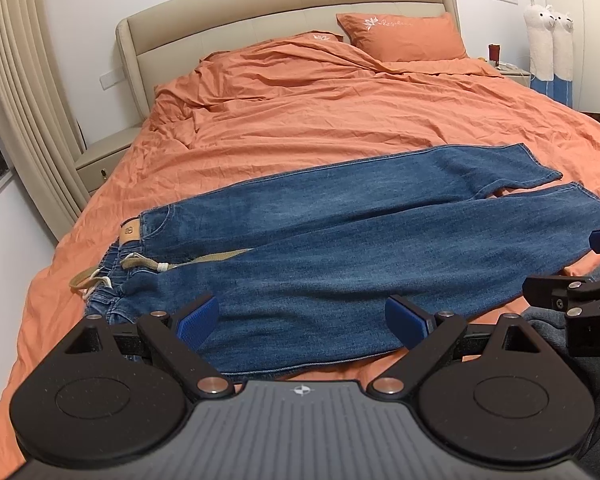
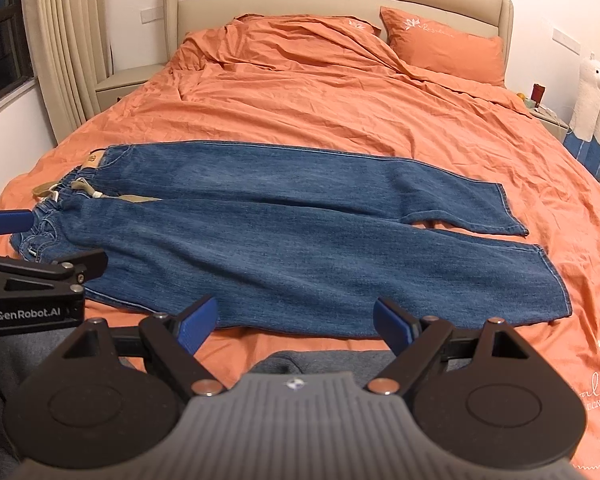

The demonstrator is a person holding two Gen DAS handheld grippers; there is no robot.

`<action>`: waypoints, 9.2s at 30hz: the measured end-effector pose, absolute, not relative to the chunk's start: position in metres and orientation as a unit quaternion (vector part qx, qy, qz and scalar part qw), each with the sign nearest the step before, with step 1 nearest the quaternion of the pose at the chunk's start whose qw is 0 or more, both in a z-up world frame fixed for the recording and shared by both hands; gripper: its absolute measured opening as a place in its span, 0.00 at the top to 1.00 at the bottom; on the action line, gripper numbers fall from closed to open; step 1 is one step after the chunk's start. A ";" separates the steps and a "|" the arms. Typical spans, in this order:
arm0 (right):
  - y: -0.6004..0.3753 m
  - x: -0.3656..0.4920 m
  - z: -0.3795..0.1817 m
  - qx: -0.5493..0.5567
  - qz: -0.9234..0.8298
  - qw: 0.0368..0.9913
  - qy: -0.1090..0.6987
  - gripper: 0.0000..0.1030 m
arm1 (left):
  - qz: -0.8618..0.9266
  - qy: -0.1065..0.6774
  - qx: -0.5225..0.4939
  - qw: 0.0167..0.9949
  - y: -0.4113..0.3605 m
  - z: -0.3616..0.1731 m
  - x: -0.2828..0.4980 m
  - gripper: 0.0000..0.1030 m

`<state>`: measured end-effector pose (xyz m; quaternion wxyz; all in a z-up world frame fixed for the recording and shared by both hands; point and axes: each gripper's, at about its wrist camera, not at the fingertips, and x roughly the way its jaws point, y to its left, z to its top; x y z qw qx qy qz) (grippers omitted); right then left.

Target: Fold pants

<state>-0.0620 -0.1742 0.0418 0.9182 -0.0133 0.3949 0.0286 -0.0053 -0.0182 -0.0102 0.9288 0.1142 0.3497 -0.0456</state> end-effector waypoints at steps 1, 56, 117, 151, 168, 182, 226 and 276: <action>-0.174 -0.062 0.042 -0.013 0.030 0.918 0.395 0.21 | -0.045 0.350 0.114 0.929 -0.019 -0.010 -0.006 0.00; -0.172 -0.065 0.042 -0.011 0.027 0.917 0.398 0.21 | -0.045 0.351 0.111 0.929 -0.016 -0.005 -0.008 0.00; -0.441 0.009 -0.068 -0.278 -0.029 0.823 0.495 0.85 | -0.104 0.440 0.219 0.864 0.160 -0.059 0.125 0.78; -0.453 0.044 -0.012 -0.383 -0.044 0.874 0.296 1.00 | 0.032 0.373 0.135 0.918 0.161 -0.003 0.154 0.82; -0.459 0.315 -0.060 -0.316 -0.079 0.852 0.410 1.00 | 0.046 0.431 0.203 0.878 0.146 -0.054 0.372 0.82; -0.450 0.392 -0.168 -0.344 -0.052 0.799 0.490 1.00 | 0.033 0.482 0.237 0.843 0.143 -0.153 0.437 0.81; -0.244 0.237 -0.085 0.057 0.012 0.910 0.410 0.67 | 0.097 0.413 -0.196 0.884 0.327 -0.065 0.260 0.11; -0.090 0.149 -0.115 -0.054 0.216 0.874 0.433 0.64 | 0.044 0.384 -0.011 0.922 0.259 -0.082 0.223 0.34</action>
